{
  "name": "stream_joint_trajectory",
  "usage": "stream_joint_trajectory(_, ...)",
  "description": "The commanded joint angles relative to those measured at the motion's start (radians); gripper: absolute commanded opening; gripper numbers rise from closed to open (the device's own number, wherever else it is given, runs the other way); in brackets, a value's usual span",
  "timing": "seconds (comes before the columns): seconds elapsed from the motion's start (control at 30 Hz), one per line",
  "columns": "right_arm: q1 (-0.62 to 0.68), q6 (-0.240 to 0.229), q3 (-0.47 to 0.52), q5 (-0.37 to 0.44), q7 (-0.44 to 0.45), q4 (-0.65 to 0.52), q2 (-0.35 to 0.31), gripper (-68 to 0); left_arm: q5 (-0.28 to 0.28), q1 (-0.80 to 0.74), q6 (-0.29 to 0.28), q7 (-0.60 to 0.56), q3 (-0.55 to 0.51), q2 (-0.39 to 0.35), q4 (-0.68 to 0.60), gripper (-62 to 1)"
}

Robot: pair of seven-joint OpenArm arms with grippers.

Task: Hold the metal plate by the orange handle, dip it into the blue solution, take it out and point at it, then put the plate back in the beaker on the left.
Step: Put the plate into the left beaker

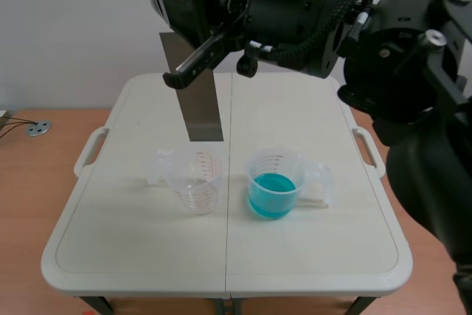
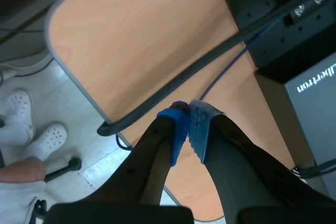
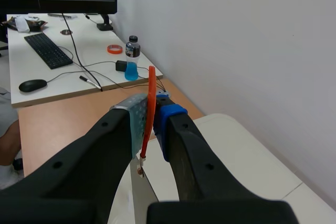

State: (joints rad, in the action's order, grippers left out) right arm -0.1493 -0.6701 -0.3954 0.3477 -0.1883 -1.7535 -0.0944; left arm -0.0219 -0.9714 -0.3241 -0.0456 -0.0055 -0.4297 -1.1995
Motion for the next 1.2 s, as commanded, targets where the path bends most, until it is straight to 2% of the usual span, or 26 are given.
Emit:
stream_joint_trajectory(0.0, -0.020, 0.001, -0.008, 0.002, 0.010, -0.018, 0.016, -66.2, 0.002, -0.002, -0.003, -0.006, 0.007, 0.000, -0.001, -59.8)
stream_joint_trajectory(0.17, -0.021, 0.020, -0.027, -0.012, 0.010, 0.000, 0.051, -66.2, 0.002, 0.039, -0.003, -0.006, 0.031, 0.000, 0.047, -59.8)
stream_joint_trajectory(0.6, -0.073, 0.024, -0.056, -0.028, 0.011, 0.132, 0.107, -66.2, 0.002, 0.064, -0.003, -0.006, 0.066, 0.000, 0.089, -59.8)
stream_joint_trajectory(1.17, -0.086, 0.023, -0.056, -0.034, 0.033, 0.281, 0.122, -66.2, 0.002, 0.067, -0.003, -0.006, 0.074, 0.014, 0.089, -59.8)
